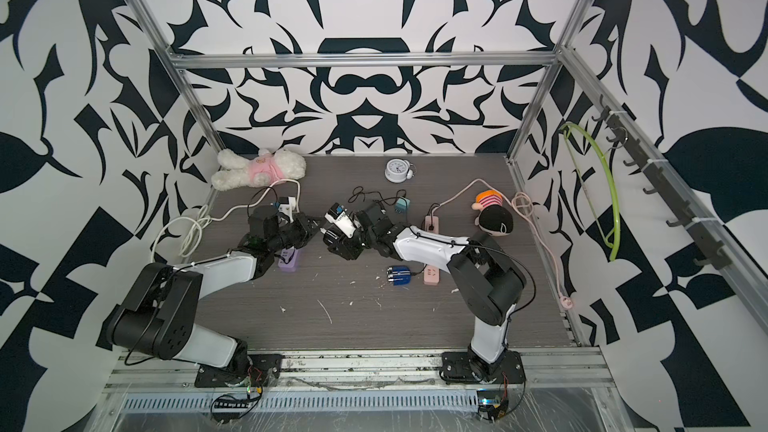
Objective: Unplug the electric shaver
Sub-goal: Remove the charging cable from the electric shaver, then place the electric shaver at the center of the board.
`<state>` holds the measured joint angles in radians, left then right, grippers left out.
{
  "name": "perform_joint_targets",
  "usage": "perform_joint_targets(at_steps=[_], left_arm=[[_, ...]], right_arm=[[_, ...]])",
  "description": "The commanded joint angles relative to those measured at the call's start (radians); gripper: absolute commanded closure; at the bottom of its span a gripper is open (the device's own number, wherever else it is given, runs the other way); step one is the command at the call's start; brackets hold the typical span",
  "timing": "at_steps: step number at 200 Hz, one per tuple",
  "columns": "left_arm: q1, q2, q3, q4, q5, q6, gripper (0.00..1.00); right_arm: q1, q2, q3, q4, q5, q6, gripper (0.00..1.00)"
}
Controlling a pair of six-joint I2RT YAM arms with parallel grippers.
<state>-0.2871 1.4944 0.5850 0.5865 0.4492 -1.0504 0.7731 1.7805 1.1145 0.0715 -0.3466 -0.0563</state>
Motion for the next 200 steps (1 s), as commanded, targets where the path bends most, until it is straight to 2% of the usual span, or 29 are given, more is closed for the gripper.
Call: perform_joint_targets(at_steps=[1,122,151,173,200], left_arm=[[0.006,0.012,0.025,0.031,-0.017,0.029,1.00],[0.006,0.047,0.041,0.034,-0.018,0.035,1.00],[0.006,0.032,0.043,0.009,-0.018,0.034,1.00],[0.003,0.015,0.045,-0.019,-0.018,0.041,1.00],[-0.003,-0.002,0.047,-0.060,-0.021,0.056,1.00]], right_arm=[[0.003,-0.068,-0.029,-0.035,0.009,-0.013,1.00],[0.002,-0.153,-0.118,-0.076,0.049,0.011,1.00],[-0.018,-0.081,-0.021,-0.152,0.121,0.030,1.00],[-0.056,0.042,0.124,-0.258,0.116,0.050,1.00],[-0.061,0.160,0.262,-0.304,0.120,0.047,1.00]])
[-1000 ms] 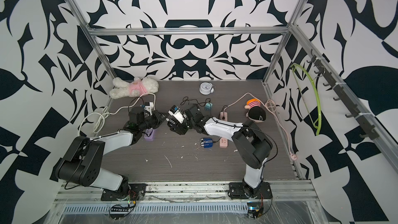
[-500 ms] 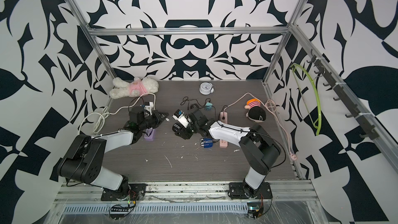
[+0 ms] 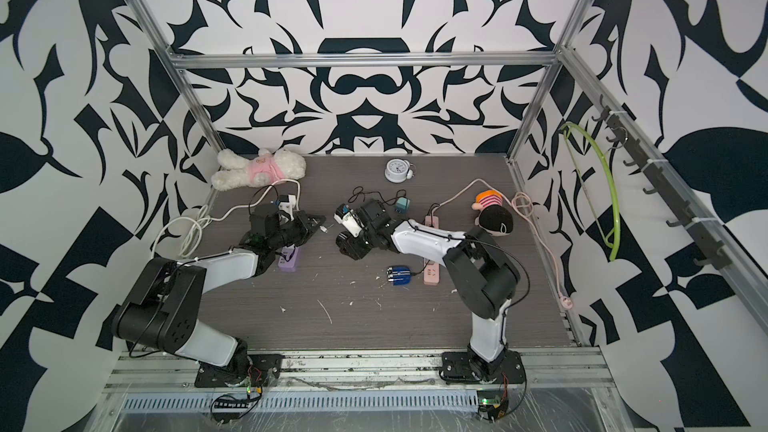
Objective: Unplug the electric shaver
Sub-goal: Place the electric shaver at the center of the board, then place the charging cable at the center of the board.
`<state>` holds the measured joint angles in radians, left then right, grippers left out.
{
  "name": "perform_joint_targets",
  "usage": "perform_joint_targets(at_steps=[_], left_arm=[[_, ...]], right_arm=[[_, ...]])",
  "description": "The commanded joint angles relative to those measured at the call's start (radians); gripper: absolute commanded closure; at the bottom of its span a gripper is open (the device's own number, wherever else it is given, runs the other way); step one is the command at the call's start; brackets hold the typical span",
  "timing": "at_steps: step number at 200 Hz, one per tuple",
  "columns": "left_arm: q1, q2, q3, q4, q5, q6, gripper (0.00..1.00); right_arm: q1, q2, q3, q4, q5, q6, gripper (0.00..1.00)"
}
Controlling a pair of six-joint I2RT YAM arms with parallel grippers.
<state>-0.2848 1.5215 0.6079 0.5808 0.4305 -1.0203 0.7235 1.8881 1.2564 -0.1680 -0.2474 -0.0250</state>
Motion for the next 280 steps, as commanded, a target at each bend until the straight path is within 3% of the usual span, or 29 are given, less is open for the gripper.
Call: perform_joint_targets(at_steps=[1,53,132,175,214,253,270,280], left_arm=[[-0.005,-0.030,0.025,-0.057,-0.002,0.028,1.00],[-0.011,-0.072,0.027,-0.105,-0.002,0.045,1.00],[-0.016,-0.087,0.029,-0.186,-0.019,0.092,0.92],[-0.022,-0.077,0.028,-0.190,-0.014,0.099,0.84],[-0.026,-0.084,0.033,-0.216,-0.018,0.108,0.79],[-0.040,-0.099,0.037,-0.265,-0.047,0.128,0.74],[-0.047,-0.103,0.039,-0.287,-0.053,0.140,0.73],[-0.051,-0.108,0.038,-0.299,-0.060,0.144,0.72]], right_arm=[[-0.012,0.056,0.125,-0.066,0.021,0.016,1.00],[-0.030,0.225,0.340,-0.163,0.061,0.024,1.00],[-0.058,0.275,0.390,-0.216,0.092,0.031,1.00],[-0.058,0.278,0.390,-0.223,0.088,0.035,0.61],[-0.059,0.267,0.382,-0.224,0.065,0.029,0.45],[-0.059,0.231,0.368,-0.218,0.085,0.020,0.37],[-0.059,0.191,0.342,-0.192,0.089,0.014,0.23],[-0.059,0.169,0.330,-0.183,0.090,0.013,0.22]])
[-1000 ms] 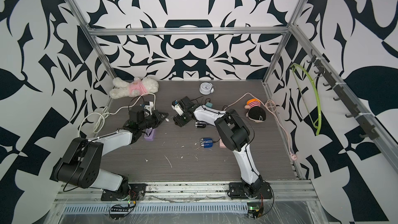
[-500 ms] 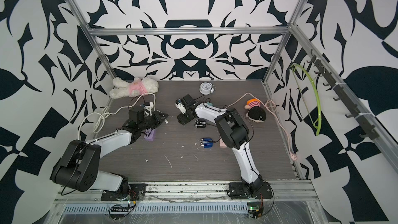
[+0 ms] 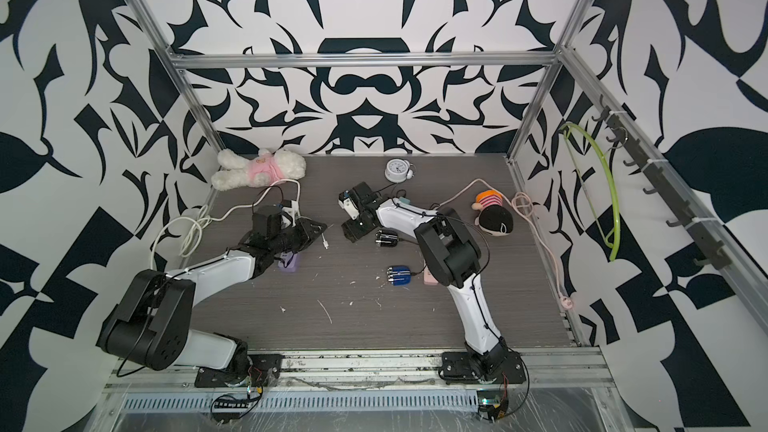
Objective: Unplug the electric shaver
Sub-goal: Place the charging cable at the center of the board.
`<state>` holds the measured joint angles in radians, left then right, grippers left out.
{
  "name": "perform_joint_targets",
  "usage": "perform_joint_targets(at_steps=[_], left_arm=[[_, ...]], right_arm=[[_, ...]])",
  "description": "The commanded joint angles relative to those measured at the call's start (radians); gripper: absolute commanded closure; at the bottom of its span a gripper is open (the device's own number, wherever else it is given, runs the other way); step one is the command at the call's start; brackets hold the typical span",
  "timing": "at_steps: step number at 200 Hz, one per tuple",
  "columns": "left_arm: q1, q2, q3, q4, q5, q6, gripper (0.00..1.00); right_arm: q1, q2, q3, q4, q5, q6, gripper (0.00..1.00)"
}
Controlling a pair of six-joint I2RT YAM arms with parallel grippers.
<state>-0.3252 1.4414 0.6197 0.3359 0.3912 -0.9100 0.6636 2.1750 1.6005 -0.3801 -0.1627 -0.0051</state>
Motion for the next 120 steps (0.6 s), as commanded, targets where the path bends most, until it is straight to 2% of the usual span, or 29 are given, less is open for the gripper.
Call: perform_joint_targets(at_steps=[1,41,59,68,93,120], left_arm=[[-0.011,-0.028,0.026,-0.055,-0.022,0.034,0.72],[-0.017,-0.075,0.013,-0.103,-0.041,0.040,0.66],[-0.026,-0.131,0.021,-0.184,-0.078,0.063,0.51],[-0.039,-0.158,0.040,-0.255,-0.106,0.100,0.48],[-0.072,-0.257,0.101,-0.457,-0.238,0.173,0.33],[-0.072,-0.328,0.104,-0.568,-0.307,0.212,0.27]], right_arm=[[0.001,-0.120,-0.016,0.029,0.005,-0.008,0.22],[0.001,-0.197,-0.057,0.044,0.012,-0.011,0.22],[0.003,-0.225,-0.079,0.063,0.001,-0.010,0.22],[0.004,-0.236,-0.091,0.077,-0.004,-0.010,0.22],[0.004,-0.255,-0.116,0.103,-0.025,-0.013,0.22],[0.007,-0.262,-0.123,0.119,-0.044,-0.013,0.22]])
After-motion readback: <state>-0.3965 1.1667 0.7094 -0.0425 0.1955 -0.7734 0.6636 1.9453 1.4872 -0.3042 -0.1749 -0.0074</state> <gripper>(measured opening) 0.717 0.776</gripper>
